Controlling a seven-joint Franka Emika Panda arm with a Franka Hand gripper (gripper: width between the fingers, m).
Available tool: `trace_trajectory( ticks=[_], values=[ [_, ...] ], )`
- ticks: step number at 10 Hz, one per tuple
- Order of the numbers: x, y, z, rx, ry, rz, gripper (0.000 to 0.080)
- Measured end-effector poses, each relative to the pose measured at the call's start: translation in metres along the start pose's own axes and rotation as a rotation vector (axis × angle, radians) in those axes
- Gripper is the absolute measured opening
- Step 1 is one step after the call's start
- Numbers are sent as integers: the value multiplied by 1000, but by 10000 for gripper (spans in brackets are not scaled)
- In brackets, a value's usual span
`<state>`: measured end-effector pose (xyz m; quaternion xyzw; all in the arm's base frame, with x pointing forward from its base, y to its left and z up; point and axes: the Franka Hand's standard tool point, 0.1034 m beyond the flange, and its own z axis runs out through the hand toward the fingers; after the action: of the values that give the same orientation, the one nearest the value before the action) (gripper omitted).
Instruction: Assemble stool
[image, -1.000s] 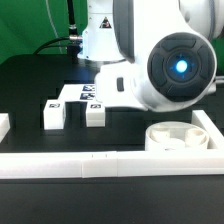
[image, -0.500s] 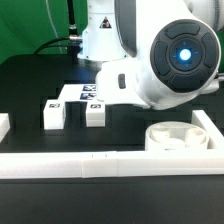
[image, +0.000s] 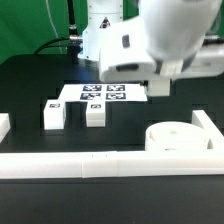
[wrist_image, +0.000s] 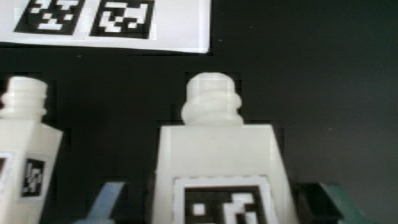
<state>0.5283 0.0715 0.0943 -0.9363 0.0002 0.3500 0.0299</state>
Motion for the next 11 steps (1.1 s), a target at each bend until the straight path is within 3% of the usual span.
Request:
trace_trajectory(
  ticks=[5,8,11],
  values=[
    [13,-5,-11,4,334,-8,334],
    [18,-3,-33,24,537,-11,334],
    [26,-5,-34,25,737,-16,334]
  ],
)
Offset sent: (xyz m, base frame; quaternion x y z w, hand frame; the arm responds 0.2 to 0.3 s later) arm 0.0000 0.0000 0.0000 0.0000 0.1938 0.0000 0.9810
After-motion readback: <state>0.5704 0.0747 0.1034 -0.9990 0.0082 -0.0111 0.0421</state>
